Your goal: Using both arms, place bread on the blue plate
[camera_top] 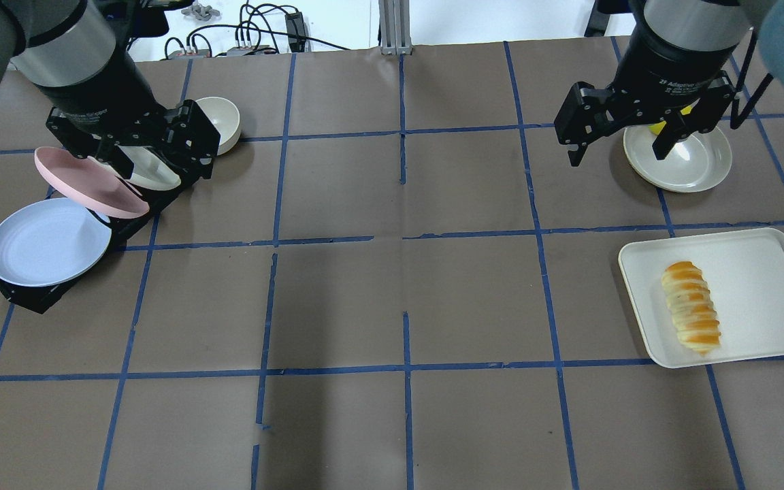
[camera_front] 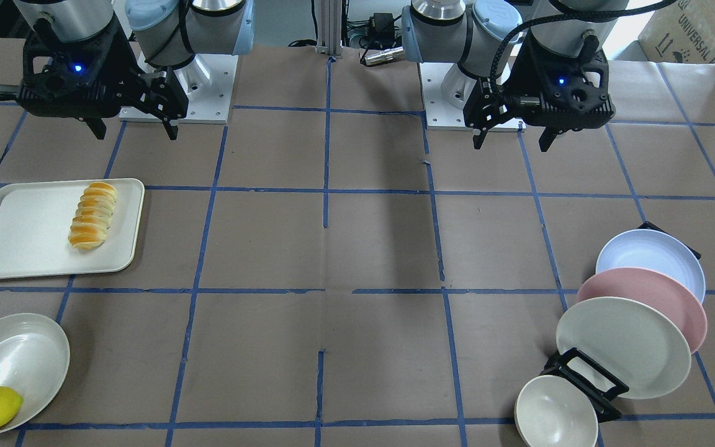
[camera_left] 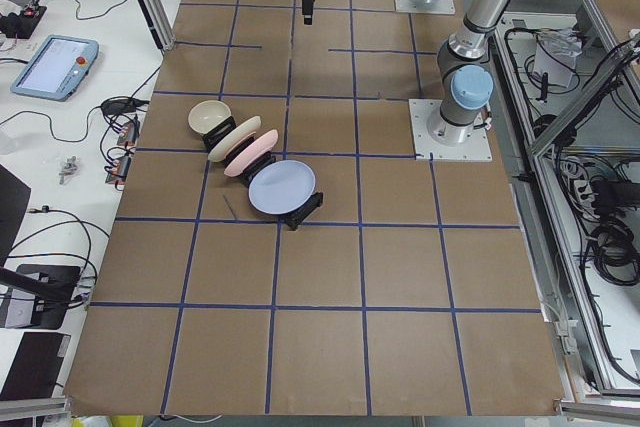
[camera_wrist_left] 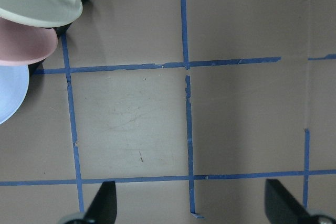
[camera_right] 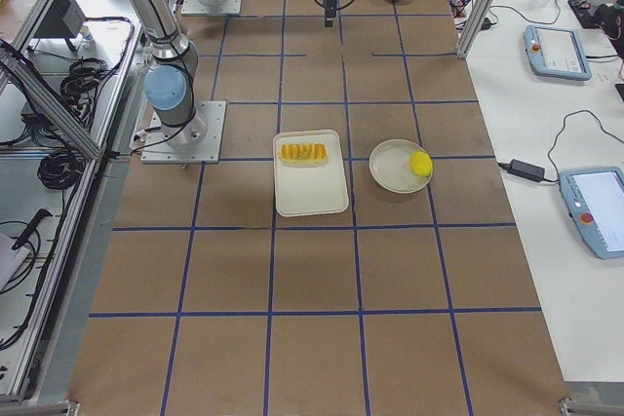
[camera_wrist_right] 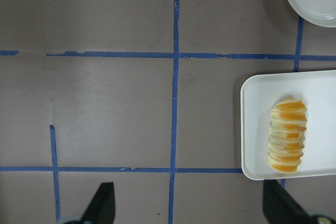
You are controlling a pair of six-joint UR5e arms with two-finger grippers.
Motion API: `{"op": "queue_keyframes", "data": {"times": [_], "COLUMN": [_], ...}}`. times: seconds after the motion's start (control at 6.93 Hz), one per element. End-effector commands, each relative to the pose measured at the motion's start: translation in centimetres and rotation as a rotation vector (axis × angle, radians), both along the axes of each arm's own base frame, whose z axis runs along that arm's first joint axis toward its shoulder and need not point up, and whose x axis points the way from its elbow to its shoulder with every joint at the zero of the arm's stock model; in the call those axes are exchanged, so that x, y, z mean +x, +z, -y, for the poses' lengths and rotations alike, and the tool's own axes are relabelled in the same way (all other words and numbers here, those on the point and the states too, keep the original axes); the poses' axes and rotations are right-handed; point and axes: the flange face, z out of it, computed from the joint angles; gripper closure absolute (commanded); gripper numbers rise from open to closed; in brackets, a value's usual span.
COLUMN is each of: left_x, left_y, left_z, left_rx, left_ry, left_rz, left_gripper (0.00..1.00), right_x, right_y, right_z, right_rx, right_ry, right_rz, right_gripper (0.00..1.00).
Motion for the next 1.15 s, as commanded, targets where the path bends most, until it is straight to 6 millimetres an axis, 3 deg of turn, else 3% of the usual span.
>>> {"op": "queue_keyframes", "data": {"times": [0.0, 0.14, 0.29, 0.43, 0.58, 0.72, 0.87, 1.01], "left_x": [6.7, 14.8, 20.4, 23.4, 28.7, 34.1, 38.6, 42.3], "left_y": [0.0, -0.3, -0.7, -2.0, -3.4, -5.6, -7.9, -8.5], "left_z": [0.9, 1.2, 1.3, 1.7, 1.2, 0.6, 0.9, 2.1], "left_rx": [0.017, 0.045, 0.048, 0.048, 0.061, 0.084, 0.098, 0.084], "left_ry": [-0.119, -0.029, -0.062, -0.093, -0.056, -0.049, -0.055, -0.095], "left_rz": [0.007, -0.024, -0.057, -0.109, -0.132, -0.167, -0.2, -0.214], "left_gripper": [0.0, 0.0, 0.0, 0.0, 0.0, 0.0, 0.0, 0.0], "right_x": [-1.2, -3.8, -8.9, -13.9, -18.2, -19.8, -19.7, -19.2], "right_y": [-0.9, -1.8, -3.2, -5.7, -8.7, -12.1, -16.3, -20.0], "right_z": [0.5, 1.4, 1.9, 1.4, 0.9, 0.4, -0.7, -2.0], "right_rx": [0.009, 0.017, 0.045, 0.095, 0.101, 0.071, 0.056, 0.031], "right_ry": [0.01, -0.041, -0.14, -0.202, -0.176, -0.197, -0.204, -0.206], "right_rz": [-0.007, -0.009, -0.005, 0.01, 0.006, -0.004, -0.007, -0.014], "right_gripper": [0.04, 0.06, 0.06, 0.08, 0.09, 0.09, 0.09, 0.09]}}
